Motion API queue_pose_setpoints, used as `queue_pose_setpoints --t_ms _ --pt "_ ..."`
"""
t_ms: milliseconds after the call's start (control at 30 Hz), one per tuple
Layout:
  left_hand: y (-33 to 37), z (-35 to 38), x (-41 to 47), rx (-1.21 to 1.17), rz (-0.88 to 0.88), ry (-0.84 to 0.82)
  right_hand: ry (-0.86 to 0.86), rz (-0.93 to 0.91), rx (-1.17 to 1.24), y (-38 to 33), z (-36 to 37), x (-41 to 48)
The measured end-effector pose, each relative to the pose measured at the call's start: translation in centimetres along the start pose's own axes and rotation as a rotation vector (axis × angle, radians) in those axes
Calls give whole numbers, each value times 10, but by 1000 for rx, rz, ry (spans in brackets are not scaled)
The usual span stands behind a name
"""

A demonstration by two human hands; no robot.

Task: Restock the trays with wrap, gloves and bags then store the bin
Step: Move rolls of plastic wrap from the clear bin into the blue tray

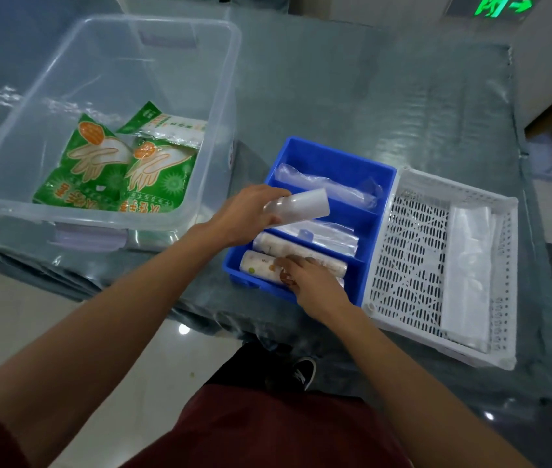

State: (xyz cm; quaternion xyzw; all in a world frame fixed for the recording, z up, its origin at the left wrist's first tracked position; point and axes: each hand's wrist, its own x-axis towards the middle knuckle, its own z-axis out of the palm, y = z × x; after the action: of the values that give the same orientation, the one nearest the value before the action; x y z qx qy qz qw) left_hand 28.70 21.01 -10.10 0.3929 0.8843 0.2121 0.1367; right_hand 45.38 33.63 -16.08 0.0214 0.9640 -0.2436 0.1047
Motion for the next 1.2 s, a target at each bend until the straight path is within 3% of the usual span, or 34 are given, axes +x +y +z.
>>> queue_pose_setpoints --t_ms 267,467,633,900,1200 --pt "-2 7 -1 46 21 -34 6 -70 -94 6 -3 -4" --pt "4 18 -5 171 124 -88 364 -15 -31 22 -20 -31" --pt "16 34 -9 269 221 -132 454 26 -42 38 -28 -41" --pt "33 60 -20 318 360 -226 273 72 -66 44 -19 -46" --pt "31 69 -27 320 287 -274 190 52 -31 48 -15 -49"
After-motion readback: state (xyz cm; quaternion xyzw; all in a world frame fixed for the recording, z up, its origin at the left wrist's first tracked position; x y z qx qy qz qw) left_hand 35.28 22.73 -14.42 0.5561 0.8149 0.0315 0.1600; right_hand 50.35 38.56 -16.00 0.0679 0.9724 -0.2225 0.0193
